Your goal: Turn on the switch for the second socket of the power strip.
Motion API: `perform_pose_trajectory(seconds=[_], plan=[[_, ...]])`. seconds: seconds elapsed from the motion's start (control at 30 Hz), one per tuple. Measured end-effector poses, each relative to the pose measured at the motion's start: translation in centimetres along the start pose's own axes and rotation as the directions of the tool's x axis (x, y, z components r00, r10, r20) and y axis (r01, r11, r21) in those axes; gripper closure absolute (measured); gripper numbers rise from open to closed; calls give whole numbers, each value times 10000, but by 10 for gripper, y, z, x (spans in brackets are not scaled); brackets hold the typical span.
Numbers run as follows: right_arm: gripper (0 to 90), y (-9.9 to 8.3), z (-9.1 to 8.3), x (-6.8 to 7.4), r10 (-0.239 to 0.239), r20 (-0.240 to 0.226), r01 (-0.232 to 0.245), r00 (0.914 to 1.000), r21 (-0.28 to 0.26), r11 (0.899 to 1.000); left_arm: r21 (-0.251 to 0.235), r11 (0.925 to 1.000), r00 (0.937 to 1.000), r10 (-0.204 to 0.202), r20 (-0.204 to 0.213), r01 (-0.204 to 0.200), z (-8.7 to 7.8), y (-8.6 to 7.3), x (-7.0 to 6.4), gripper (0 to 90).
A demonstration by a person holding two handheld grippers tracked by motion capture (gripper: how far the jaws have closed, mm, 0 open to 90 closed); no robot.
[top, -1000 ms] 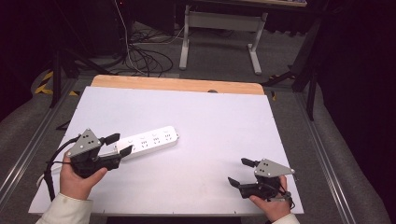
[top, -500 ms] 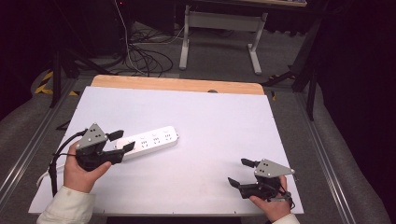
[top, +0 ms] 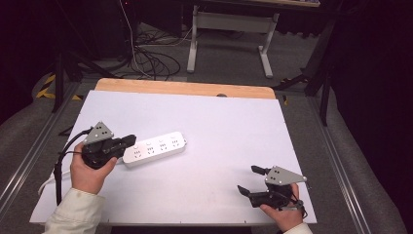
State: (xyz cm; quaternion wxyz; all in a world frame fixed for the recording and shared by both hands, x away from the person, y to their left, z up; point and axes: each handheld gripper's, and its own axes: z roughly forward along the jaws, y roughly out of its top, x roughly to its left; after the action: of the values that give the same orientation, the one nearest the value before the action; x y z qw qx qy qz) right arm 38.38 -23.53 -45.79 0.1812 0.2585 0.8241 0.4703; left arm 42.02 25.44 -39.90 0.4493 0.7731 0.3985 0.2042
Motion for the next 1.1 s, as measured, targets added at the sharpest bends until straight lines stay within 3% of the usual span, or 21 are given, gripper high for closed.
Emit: perform_pose_trajectory(seconds=[0.23,0.33,0.53,1.1], plan=[[189,0,0,0,12,1,-12,10000,27,10000,171,9994,9995,-311,-84,312,11,0,7,900],[189,0,0,0,-8,4,8,10000,5,10000,406,9985,9986,-337,-402,354,20,-1,10,900],[189,-1,1,0,-19,-6,19,10000,37,10000,635,9965,9973,-509,-535,542,31,-2,14,900],[190,-1,0,0,-59,21,59,10000,58,10000,1087,9885,9944,-1047,-124,1055,60,-6,19,900]])
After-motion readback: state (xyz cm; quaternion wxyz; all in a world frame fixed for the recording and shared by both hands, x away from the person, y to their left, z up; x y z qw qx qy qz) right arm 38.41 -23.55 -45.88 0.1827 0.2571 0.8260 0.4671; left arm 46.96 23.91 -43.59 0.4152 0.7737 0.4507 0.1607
